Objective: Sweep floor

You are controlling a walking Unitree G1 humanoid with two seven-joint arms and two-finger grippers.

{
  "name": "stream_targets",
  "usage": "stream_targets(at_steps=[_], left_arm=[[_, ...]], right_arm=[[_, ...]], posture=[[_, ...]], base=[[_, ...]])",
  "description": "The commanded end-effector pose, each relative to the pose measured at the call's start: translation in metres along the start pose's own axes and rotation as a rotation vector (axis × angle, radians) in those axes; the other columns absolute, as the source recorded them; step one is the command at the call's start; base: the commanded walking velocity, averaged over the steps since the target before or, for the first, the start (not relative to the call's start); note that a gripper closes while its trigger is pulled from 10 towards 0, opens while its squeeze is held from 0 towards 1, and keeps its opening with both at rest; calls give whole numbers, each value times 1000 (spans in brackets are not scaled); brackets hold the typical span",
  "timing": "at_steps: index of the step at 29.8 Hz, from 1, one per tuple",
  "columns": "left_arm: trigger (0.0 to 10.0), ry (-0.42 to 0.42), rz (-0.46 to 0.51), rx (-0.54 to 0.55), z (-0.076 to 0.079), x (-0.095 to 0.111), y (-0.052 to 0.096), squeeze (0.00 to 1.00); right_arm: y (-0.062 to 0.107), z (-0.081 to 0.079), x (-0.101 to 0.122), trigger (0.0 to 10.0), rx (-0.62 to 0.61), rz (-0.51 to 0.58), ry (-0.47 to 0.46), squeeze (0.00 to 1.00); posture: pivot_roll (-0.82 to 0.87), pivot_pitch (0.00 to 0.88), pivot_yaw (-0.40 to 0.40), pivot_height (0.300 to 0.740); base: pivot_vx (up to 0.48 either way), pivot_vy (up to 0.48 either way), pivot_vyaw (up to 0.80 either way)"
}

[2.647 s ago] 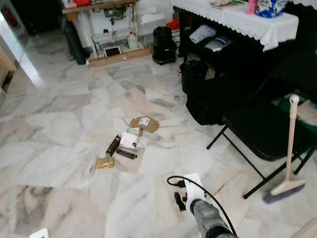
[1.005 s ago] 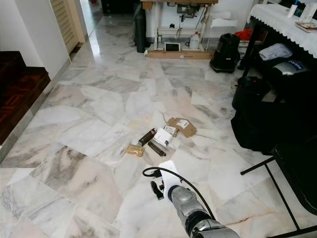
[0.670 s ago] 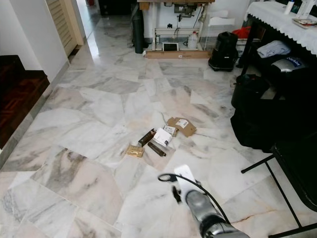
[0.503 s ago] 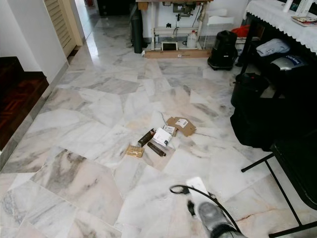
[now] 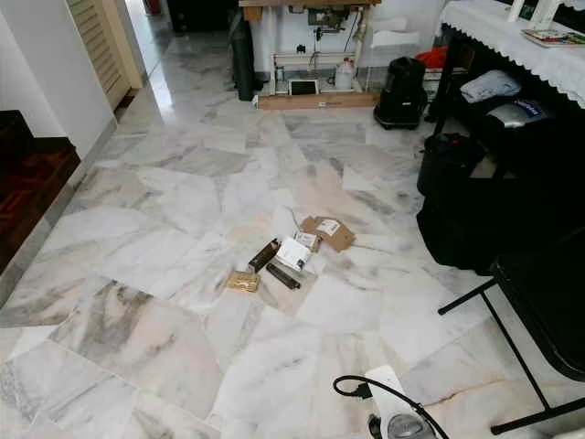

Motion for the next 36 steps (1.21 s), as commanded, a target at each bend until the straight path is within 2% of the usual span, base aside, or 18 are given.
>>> stream_targets(at_steps=[1,6,11,14,16,20,23,24,29,36], left_arm=[[10000,-18,-9,1,0,0,-1,0],[10000,-21,-2,2,-1,2,-1,0],[10000,-23,-3,1,-1,2,-1,0],[10000,-23,-7,-37,3,1,-1,0],[10000,-23,-14,-134,14,0,-1,0],[10000,-70,-14,-133,12,-1,0,0],[10000,-137,-24,-149,10,-6,1,0],[10000,-197,-26,-155,8,-8,1,0],[10000,-364,-15,-190,6,-9,2,0],[10000,-370,8,-215,16,-4,2,0]], right_arm=[[0,-1,-8,10000,19,-7,-58,0],[0,-9,-18,10000,73,-24,-57,0],[1,-13,-16,10000,94,-7,-84,0],[1,-15,-11,10000,105,13,-106,0],[1,-16,-8,10000,108,23,-123,0],[1,-17,-11,10000,112,12,-104,0],[1,-18,-16,10000,109,-1,-105,0],[1,-18,-18,10000,110,-6,-102,0],[1,-12,-30,10000,78,-50,-44,0],[1,-12,-30,10000,78,-38,-75,0]], posture=[[-189,0,47,740],[-197,0,51,740],[-201,0,54,740],[-205,0,53,740],[-205,0,52,740],[-204,0,54,740],[-204,0,54,740],[-204,0,54,740],[-210,0,54,740],[-217,0,57,740]], base=[[0,0,0],[0,0,0],[0,0,0],[0,0,0],[0,0,0],[0,0,0],[0,0,0],[0,0,0],[0,0,0],[0,0,0]])
Point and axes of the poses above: a point about 5 cm out from each wrist's last joint towards the gripper, its own y axis pointing back from the gripper into the wrist, its own x axis along the axis of the wrist's last joint, z = x × y, the point moved 5 cm from there along -y, pointing out of the wrist towards the gripper, and after that the axes turned 15 degrees about -y, right-handed, at the moved point
